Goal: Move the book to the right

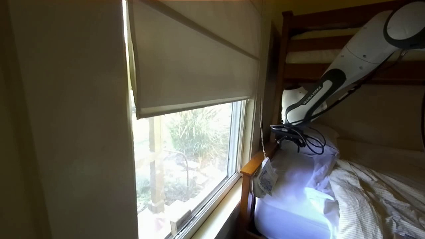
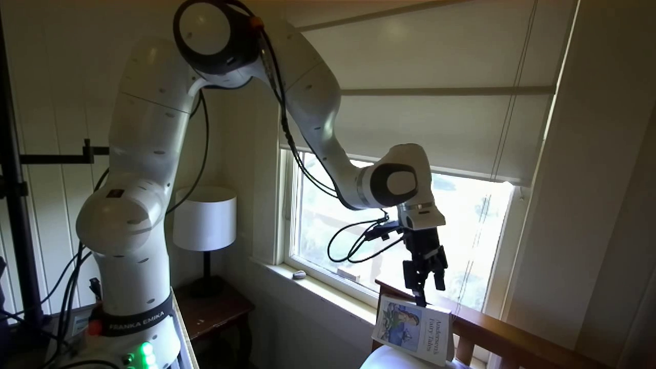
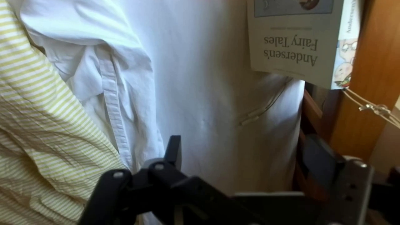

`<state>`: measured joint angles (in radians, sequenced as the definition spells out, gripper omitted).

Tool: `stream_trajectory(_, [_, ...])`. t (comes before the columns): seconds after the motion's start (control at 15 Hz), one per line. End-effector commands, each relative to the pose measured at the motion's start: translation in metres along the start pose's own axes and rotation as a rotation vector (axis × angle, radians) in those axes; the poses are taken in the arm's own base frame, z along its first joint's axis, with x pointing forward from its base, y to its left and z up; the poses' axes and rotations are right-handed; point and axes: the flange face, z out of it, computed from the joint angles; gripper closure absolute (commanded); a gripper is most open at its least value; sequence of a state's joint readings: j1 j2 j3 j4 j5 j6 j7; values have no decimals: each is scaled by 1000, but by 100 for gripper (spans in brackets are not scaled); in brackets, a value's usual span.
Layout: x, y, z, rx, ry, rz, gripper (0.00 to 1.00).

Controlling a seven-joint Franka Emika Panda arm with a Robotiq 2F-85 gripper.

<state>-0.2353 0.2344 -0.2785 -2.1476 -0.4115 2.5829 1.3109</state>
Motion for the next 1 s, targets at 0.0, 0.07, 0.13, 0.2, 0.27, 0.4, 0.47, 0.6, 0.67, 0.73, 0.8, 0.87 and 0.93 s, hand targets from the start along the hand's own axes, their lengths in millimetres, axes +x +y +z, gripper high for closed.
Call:
stream_trajectory(0.0, [2,0,-1,2,0,-1,0])
stream_trajectory(0.07, [-2,-4,2,13,-7,-2,0])
stream_trajectory(0.13, [-10,-13,9,10,-9,0,0])
stream_trajectory(0.2, [-18,-21,14,17,-15,-5,0])
stream_trajectory(0.27, [-31,-34,21,20,-24,-35,0])
stream_trajectory(0.4, [-56,-55,32,16,-26,-78,0])
stream_trajectory(0.47, [-65,-64,37,18,-26,-91,0])
stream_trajectory(0.6, [-73,-79,42,24,-19,-100,0])
stream_trajectory(0.67, [-72,-86,46,27,-13,-96,0])
stream_trajectory(0.73, [-70,-91,48,28,-11,-94,0])
stream_trajectory(0.8, [-62,-93,49,37,-10,-77,0])
stream_trajectory(0.87, [-54,-95,49,44,-12,-58,0])
stream_trajectory(0.93, [-43,-96,49,29,-9,-44,0])
